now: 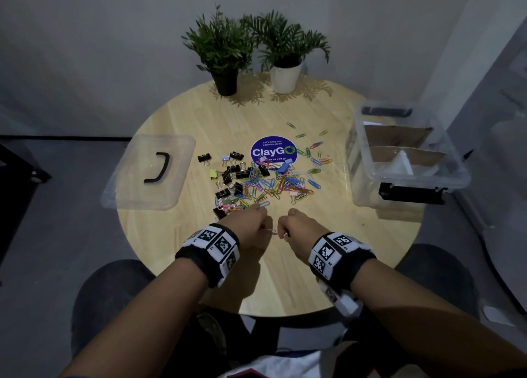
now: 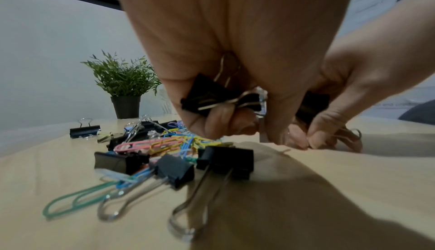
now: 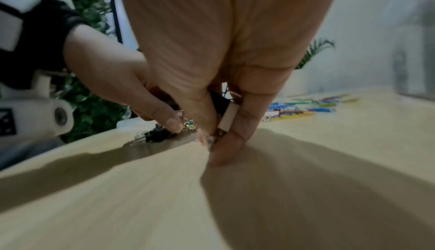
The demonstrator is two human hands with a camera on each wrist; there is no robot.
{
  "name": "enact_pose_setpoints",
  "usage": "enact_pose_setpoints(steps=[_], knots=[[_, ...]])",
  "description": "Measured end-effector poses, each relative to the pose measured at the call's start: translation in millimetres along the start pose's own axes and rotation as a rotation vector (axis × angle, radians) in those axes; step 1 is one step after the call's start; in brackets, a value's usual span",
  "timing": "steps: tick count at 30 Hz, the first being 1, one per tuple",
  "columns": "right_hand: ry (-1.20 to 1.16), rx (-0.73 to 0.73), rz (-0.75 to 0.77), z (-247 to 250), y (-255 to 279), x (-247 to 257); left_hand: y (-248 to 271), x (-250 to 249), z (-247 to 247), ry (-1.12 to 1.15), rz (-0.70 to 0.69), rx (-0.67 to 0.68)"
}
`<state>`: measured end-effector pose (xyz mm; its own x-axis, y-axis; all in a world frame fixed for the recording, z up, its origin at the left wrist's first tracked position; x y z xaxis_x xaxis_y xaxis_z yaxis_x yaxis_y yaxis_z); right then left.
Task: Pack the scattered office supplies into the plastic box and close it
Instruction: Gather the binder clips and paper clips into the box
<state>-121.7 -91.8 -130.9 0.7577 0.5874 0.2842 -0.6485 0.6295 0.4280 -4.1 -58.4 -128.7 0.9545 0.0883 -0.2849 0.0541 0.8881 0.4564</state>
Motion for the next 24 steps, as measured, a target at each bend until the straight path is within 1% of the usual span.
enact_pose_setpoints(steps=[3,6,7,9,11,13,15,16,17,18,20,22,24], knots=[[-0.001,-0.024,-0.056,-0.8,-1.2,-5.5,-3.1,0.2,6.2,0.025,0.012,-0.058],[-0.035,-0.044,-0.071,2.8,0.0,-8.8,-5.2,-7.6,14.9,0.085,0.004,-0.1],[-0.078,-0.063,-0.07,8.4,2.8,-10.1,-5.3,-10.3,18.4,0.101,0.003,-0.117],[-0.243,-0.13,-0.064,28.6,13.0,-14.9,-6.7,-14.7,25.1,0.122,-0.006,-0.162],[-0.453,-0.25,-0.031,63.6,30.2,-21.9,-9.9,-18.9,30.7,0.15,-0.027,-0.2],[-0.558,-0.405,-0.002,106.7,52.7,-34.9,-14.5,-26.0,33.9,0.171,-0.041,-0.206],[-0.518,-0.626,-0.041,147.5,73.2,-58.1,-18.6,-36.4,35.4,0.178,-0.056,-0.2],[-0.455,-0.731,-0.099,163.6,80.7,-73.1,-20.9,-42.6,35.6,0.182,-0.069,-0.196],[-0.377,-0.803,-0.171,174.7,85.1,-86.9,-23.0,-48.3,35.1,0.184,-0.087,-0.192],[-0.301,-0.82,-0.248,181.2,85.5,-99.4,-25.3,-53.8,34.8,0.182,-0.106,-0.191],[-0.224,-0.718,-0.367,177.7,74.4,-117.4,-28.1,-61.8,33.4,0.179,-0.129,-0.195],[-0.198,-0.612,-0.396,165.2,59.3,-126.1,-29.0,-65.9,32.4,0.194,-0.141,-0.204],[-0.176,-0.547,-0.402,154.5,49.0,-130.6,-28.1,-67.2,32.9,0.204,-0.154,-0.217]])
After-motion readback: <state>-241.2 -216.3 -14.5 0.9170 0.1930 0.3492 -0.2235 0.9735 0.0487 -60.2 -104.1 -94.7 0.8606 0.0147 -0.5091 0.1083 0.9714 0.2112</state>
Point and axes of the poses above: each hand's wrist, its own y-axis away from the middle knuckle, its own z-axis out of the back of the hand, x = y × z, the point moved 4 cm from there along -y, towards the middle knuckle, and after that the axes turned 1 degree about y, right-handed, at the moved point
